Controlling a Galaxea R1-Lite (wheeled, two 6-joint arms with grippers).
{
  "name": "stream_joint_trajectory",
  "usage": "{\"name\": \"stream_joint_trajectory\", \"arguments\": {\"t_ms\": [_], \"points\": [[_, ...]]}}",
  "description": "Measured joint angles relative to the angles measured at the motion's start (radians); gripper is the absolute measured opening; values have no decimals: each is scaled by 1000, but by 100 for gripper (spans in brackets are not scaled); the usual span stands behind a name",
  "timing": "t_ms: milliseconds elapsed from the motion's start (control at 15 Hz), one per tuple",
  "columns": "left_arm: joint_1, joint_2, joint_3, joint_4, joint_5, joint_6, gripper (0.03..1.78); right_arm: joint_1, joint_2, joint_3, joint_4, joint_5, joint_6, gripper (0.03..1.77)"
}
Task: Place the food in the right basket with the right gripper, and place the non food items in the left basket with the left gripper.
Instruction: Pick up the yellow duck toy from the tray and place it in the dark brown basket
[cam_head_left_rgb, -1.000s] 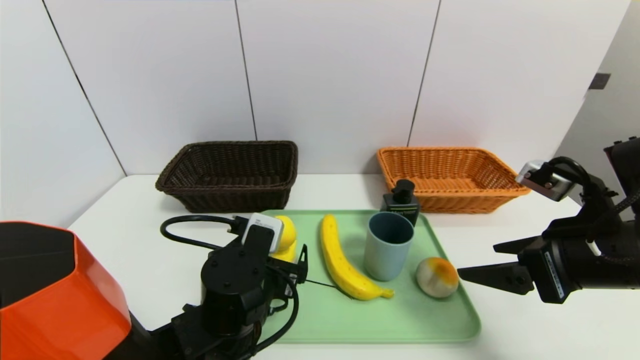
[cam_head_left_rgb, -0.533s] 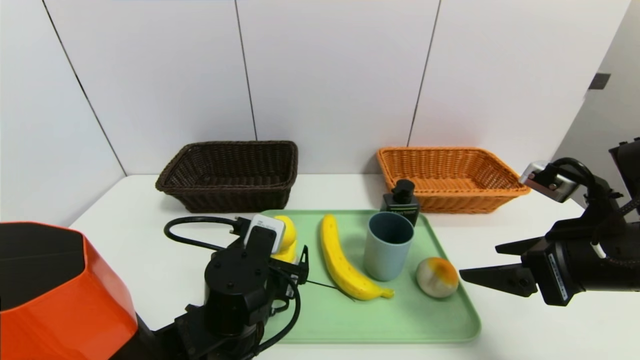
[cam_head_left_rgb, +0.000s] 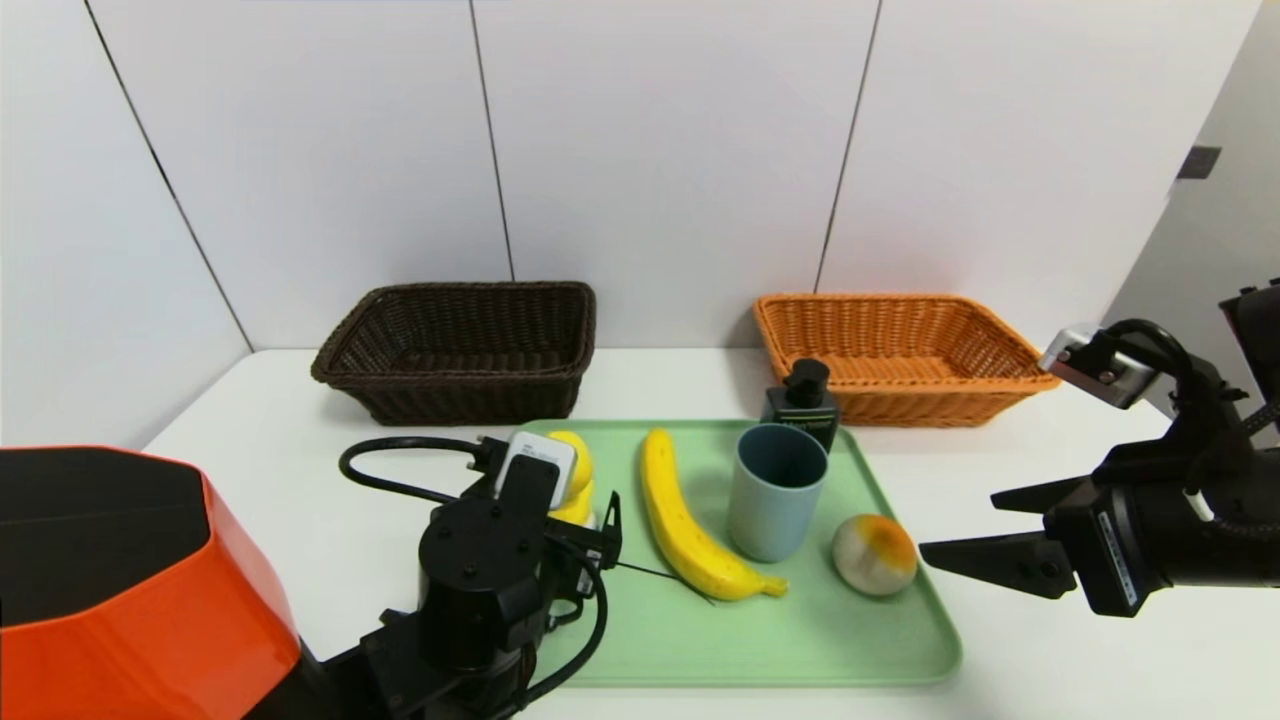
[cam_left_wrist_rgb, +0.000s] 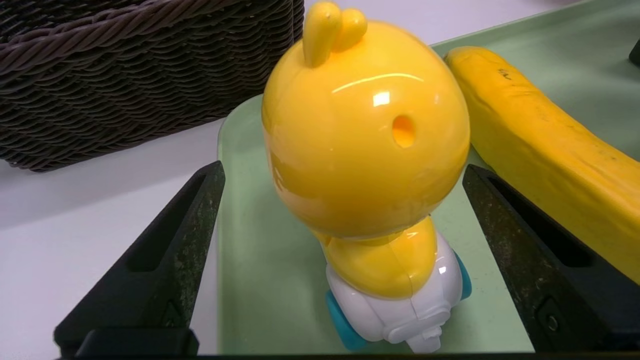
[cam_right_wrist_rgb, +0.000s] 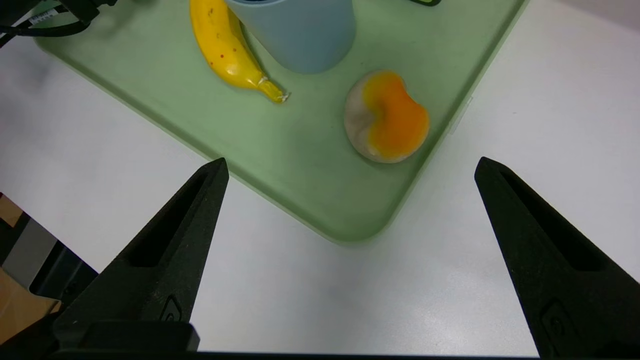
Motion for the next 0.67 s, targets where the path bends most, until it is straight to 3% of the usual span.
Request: {"name": "stream_joint_trajectory", "arguments": {"t_ms": [467, 533, 667], "points": [[3, 13, 0, -7, -1, -10, 169, 5, 0, 5, 0, 0, 0, 170], [6, 14, -1, -8, -3, -10, 160, 5, 0, 6, 0, 0, 0, 170], [13, 17, -7, -19, -2, -10, 125, 5, 0, 6, 0, 0, -1, 170]]}}
